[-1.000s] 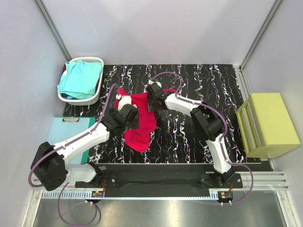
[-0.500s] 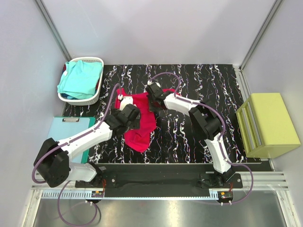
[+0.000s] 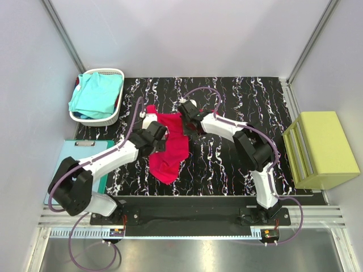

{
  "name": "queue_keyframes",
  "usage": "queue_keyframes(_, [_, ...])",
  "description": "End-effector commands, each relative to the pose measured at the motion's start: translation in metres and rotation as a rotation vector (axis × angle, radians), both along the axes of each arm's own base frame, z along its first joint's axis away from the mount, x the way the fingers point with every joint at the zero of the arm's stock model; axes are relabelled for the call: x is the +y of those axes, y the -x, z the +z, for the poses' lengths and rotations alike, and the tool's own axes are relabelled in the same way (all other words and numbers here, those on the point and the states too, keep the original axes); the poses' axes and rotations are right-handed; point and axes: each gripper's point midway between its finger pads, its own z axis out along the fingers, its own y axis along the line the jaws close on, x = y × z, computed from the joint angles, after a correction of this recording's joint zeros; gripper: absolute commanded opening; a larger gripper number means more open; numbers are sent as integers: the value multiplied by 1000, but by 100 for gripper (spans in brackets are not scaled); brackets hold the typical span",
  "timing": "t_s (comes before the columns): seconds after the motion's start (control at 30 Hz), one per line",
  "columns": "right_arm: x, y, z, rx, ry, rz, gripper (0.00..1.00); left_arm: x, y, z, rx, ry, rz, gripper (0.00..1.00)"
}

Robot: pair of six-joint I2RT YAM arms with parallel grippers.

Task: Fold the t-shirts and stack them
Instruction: Flatten out the tshirt

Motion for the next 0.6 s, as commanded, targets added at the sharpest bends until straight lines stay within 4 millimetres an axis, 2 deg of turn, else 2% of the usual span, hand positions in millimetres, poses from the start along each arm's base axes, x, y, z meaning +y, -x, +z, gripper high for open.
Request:
queue_keyframes(0.0, [-9,-5,40,-76,-8,-17,0,-8,-22,2,-28,75,37,84])
queue_keyframes(0.1, [-10,-4,42,-77,-6,-15,0,-10,-25,-5,-13,65,40,72])
queue_keyframes(0.27, [-10,-3,40,-72,-3,-10,0,-16,-24,-15,20,82,35,47])
queue_keyframes(0.47, [-9,-2,39,-67,-7,-6,0,-19,-25,-19,29,90,33,43])
queue_keyframes(0.57, [-9,-2,38,-66,-6,-4,0,-20,-29,-14,13,92,31,53])
